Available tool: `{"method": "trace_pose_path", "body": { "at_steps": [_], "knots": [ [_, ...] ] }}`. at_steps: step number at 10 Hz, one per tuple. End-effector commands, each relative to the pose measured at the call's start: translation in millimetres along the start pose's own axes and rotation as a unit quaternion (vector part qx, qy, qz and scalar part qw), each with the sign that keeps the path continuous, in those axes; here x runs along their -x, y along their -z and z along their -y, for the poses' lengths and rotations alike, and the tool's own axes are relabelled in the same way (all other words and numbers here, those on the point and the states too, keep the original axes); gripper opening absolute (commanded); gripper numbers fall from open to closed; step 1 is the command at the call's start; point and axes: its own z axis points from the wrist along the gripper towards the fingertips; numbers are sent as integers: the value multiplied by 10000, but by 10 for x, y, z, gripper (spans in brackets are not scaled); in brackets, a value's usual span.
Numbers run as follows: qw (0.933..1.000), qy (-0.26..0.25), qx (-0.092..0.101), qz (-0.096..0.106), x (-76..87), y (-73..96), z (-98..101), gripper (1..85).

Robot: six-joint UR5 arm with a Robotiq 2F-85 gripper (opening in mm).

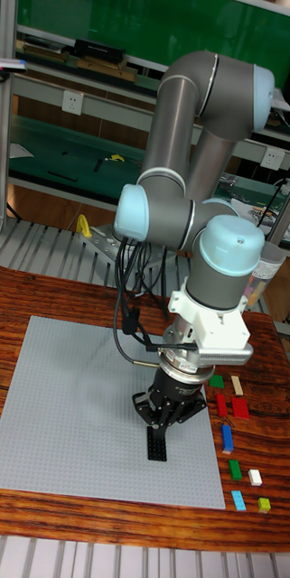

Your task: Build with small Lego blocks

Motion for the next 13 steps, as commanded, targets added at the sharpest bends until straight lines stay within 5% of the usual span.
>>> {"method": "trace_pose_path", "body": {
  "at_steps": [1,3,13],
  "knots": [
    [10000,-13,81,-35,-19,108,30,13],
    [9999,104,34,-31,-30,148,154,13],
    [9999,128,11,-5,-17,148,166,13]
  ]
}}
